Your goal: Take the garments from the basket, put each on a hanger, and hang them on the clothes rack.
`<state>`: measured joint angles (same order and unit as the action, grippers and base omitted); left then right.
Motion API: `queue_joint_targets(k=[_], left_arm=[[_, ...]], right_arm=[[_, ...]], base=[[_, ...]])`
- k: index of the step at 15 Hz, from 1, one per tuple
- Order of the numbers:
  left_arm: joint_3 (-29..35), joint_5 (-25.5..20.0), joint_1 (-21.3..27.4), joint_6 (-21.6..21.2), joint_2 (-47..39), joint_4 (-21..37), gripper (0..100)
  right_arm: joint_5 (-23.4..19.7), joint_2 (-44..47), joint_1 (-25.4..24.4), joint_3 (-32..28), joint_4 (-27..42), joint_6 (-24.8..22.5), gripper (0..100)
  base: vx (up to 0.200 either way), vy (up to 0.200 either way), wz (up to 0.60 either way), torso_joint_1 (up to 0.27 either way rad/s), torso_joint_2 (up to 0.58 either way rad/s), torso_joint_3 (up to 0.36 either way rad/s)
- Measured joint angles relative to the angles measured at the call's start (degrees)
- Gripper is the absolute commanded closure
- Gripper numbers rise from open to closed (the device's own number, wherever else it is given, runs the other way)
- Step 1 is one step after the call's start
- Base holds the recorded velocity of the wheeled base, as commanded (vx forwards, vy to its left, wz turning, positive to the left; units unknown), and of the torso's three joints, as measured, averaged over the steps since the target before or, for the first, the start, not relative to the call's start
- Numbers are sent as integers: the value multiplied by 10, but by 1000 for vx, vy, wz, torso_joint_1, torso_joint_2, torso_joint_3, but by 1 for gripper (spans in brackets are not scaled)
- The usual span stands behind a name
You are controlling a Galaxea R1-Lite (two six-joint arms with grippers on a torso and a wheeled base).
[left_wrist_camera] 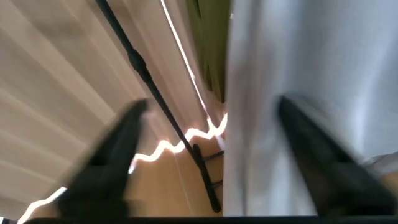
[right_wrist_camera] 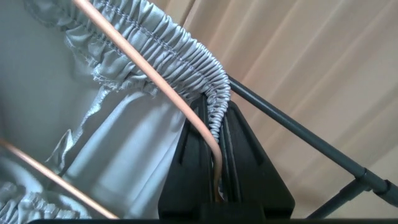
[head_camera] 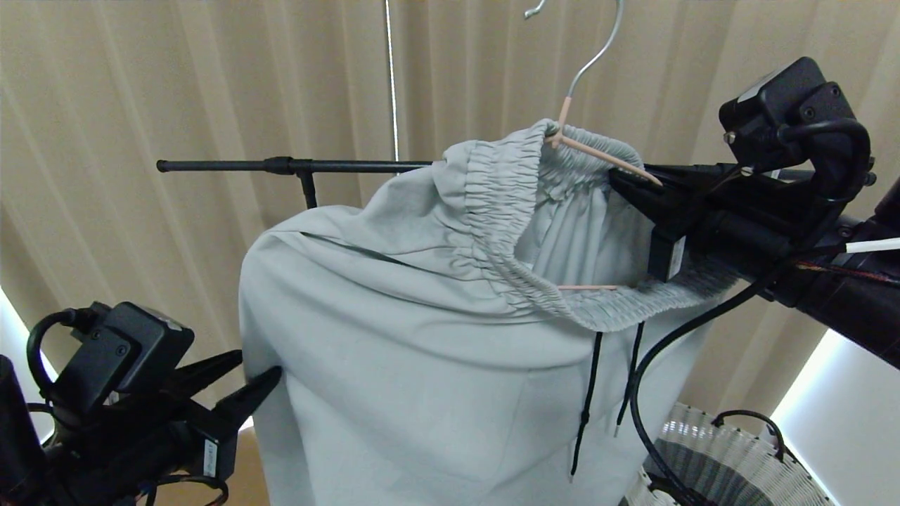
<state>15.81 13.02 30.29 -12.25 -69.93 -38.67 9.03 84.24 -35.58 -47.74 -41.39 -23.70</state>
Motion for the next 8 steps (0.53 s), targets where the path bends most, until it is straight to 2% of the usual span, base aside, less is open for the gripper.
queue_joint_targets(k=[4, 8], left_arm=[[-9, 0, -40, -1, -1, 0, 100], [-54, 0, -120, -4, 2, 0, 100]], right_arm=[[5, -1, 2, 0, 1, -2, 100], [7, -1, 8, -3, 1, -3, 100]], base=[[0, 0, 0, 0, 0, 0], [0, 0, 0, 0, 0, 0]])
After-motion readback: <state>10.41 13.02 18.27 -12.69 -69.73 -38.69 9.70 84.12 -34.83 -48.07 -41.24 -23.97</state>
